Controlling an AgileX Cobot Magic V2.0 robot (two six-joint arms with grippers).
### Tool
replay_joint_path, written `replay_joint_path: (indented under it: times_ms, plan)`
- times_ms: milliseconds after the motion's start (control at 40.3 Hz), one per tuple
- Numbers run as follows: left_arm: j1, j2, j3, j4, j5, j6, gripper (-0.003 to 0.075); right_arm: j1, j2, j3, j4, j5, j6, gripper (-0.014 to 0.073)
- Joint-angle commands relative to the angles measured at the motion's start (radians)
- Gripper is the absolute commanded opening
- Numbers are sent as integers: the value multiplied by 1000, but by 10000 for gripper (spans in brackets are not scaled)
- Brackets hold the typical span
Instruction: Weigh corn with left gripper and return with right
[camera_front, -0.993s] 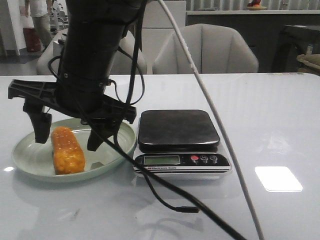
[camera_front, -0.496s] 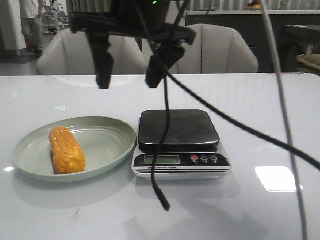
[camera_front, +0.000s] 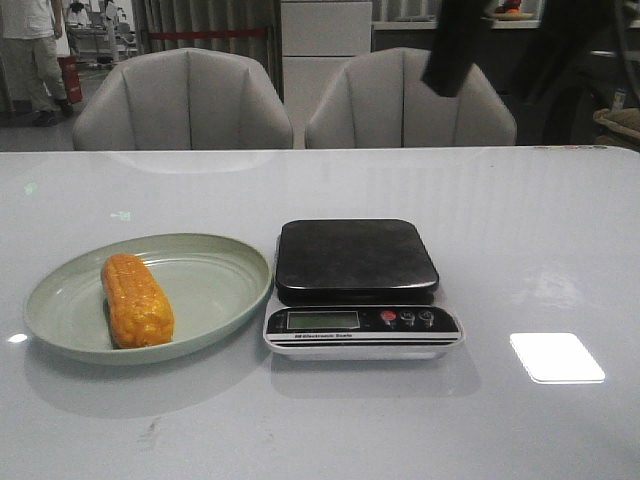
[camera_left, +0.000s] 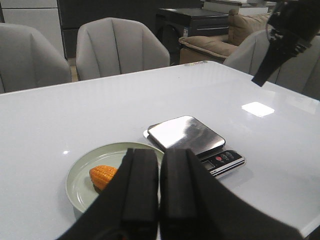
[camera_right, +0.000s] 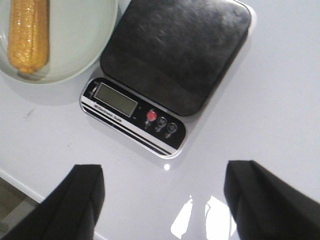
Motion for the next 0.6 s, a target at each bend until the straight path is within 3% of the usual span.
replay_joint_path:
  times_ms: [0,571]
  plan:
    - [3,13,-25,-5,-77,0,130,-33,-147,97,32,-113,-29,597]
    - [3,13,-25,-5,-78,0,130,-34,-802,718,31,-567,-79,597]
